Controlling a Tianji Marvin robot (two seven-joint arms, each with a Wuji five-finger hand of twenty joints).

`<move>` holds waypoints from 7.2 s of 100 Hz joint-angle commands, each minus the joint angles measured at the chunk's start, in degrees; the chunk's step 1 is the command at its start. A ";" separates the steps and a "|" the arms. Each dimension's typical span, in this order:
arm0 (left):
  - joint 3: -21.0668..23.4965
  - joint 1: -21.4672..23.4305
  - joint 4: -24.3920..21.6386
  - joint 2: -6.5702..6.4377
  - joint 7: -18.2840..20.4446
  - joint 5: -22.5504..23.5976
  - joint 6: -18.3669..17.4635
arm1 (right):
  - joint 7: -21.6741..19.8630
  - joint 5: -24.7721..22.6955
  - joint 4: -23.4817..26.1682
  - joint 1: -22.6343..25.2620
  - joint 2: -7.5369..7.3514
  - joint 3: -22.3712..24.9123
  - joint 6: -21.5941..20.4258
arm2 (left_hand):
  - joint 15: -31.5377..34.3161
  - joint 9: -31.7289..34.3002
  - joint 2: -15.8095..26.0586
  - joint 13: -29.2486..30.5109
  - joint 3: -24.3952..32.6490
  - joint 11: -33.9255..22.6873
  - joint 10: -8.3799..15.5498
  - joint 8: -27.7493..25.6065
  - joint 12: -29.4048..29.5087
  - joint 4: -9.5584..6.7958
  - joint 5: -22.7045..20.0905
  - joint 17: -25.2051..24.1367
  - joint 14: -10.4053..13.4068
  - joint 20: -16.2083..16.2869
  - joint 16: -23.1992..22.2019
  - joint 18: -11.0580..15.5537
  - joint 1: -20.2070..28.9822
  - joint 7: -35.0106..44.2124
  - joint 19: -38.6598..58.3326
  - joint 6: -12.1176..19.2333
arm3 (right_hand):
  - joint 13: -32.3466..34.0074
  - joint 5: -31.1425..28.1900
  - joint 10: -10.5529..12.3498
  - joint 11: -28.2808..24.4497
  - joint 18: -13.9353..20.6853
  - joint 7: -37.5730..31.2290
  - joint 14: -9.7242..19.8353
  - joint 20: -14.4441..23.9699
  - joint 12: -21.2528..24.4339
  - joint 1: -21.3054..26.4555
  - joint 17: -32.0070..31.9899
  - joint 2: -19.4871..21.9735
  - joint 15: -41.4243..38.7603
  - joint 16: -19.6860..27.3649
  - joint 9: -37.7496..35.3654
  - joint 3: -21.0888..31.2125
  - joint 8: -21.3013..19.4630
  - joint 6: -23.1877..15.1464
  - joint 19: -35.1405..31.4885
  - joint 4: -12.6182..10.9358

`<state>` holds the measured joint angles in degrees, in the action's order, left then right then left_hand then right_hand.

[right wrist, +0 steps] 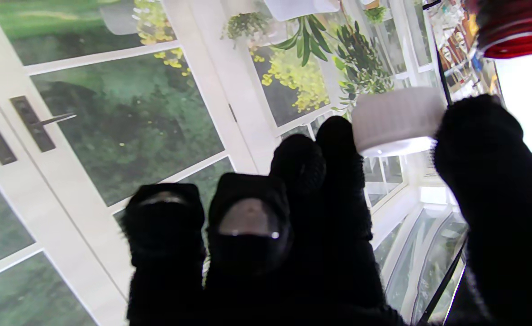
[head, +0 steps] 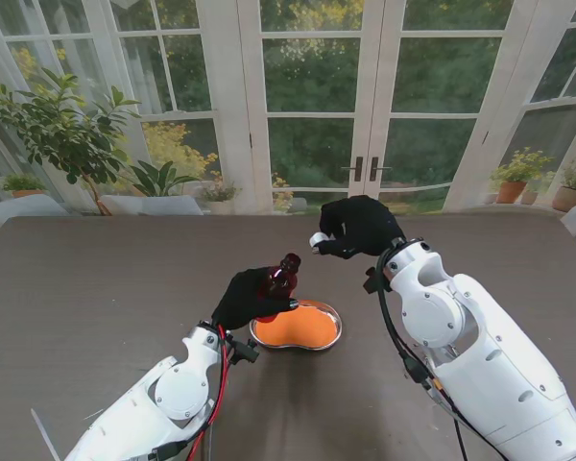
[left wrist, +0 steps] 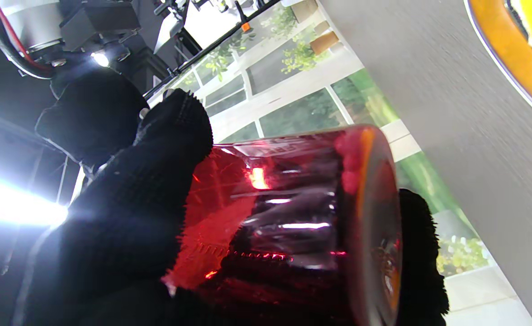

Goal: Collect the cotton balls from the tray into a sample bottle

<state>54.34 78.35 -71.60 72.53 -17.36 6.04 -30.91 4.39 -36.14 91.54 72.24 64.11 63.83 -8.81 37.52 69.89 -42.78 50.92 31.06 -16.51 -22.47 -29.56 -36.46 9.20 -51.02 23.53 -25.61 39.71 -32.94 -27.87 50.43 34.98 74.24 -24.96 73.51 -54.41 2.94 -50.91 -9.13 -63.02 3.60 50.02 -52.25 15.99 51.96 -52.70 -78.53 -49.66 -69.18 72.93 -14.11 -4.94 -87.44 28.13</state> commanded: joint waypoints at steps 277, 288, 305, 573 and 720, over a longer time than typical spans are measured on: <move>0.62 0.01 0.84 -0.70 2.75 0.80 -0.99 | -6.76 -1.89 -0.48 -3.27 -0.85 -6.31 -5.19 | 0.56 5.03 12.87 0.15 16.86 -1.76 7.23 0.03 0.70 1.56 -9.73 -0.65 1.20 1.02 -0.42 2.15 9.61 7.43 2.36 16.86 | 2.08 1.82 1.50 -1.08 0.73 -5.44 0.79 0.32 -1.15 5.91 -1.08 7.60 -0.26 0.15 -0.07 3.75 -4.21 -4.48 -2.83 -6.76; 0.69 -0.07 0.92 -0.82 3.04 0.99 -1.19 | -7.31 -1.90 -0.81 -3.63 -0.95 -6.73 -5.41 | 0.55 5.08 12.88 0.16 16.85 -1.81 7.40 0.03 0.66 1.55 -9.70 -0.65 1.23 1.02 -0.41 2.15 9.63 7.39 2.37 16.89 | 2.09 2.09 1.53 -1.04 0.83 -5.53 0.93 0.33 -1.15 5.92 -1.17 7.90 -0.26 0.15 0.10 3.65 -4.35 -4.61 -2.80 -6.86; 0.82 -0.13 0.86 -1.14 3.95 1.03 -1.33 | -7.73 -2.24 -0.98 -4.02 -1.04 -7.18 -5.52 | 0.57 5.09 12.92 0.20 16.77 -1.81 7.49 -0.01 0.64 1.54 -9.71 -0.69 1.29 1.01 -0.42 2.16 9.62 7.38 2.35 16.96 | 2.09 2.68 1.59 -1.09 1.02 -5.88 0.99 0.37 -1.24 5.94 -1.43 8.56 0.08 0.28 0.42 3.34 -4.79 -4.55 -2.69 -7.13; 0.36 -0.93 0.58 -1.20 4.70 0.61 -1.50 | -3.11 -7.12 -1.43 -3.35 -0.72 -8.01 -4.30 | 0.46 4.91 12.90 0.04 16.88 -1.69 7.07 0.07 0.75 1.64 -9.61 -0.80 1.13 1.00 -0.40 2.10 9.61 7.43 2.27 16.80 | 1.93 -12.84 -1.04 3.14 -2.85 7.78 -1.63 2.39 2.75 -19.40 -2.53 15.27 -4.88 -0.06 -8.69 -11.88 -21.17 -2.86 -2.53 -16.10; 0.50 -0.57 -0.11 -1.51 5.54 0.42 -0.94 | 0.36 -5.94 -2.70 -2.76 -0.37 -4.00 -11.73 | 0.41 4.87 12.81 -0.05 17.06 -1.66 7.03 0.06 0.74 1.70 -9.64 -0.87 0.96 1.02 -0.40 1.99 9.62 7.46 2.22 16.67 | 2.21 6.94 0.79 2.40 -0.14 22.22 1.71 2.20 5.06 -7.57 -4.23 -18.90 7.85 1.66 9.32 8.95 -9.43 -9.17 0.49 -12.75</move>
<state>54.75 77.70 -71.27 70.88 -12.97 6.63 -32.10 5.00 -41.76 89.02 69.55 63.23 60.22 -20.52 37.52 69.90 -42.78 50.92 31.47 -16.51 -22.56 -29.53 -36.41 9.25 -51.03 23.51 -25.65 39.72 -32.93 -28.00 50.43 35.03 74.24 -25.02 73.36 -46.63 2.48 -47.41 -10.59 -40.68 3.57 52.59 -46.51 7.53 46.93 -68.03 -68.72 -46.86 -58.87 78.00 -24.89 -13.01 -85.21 14.08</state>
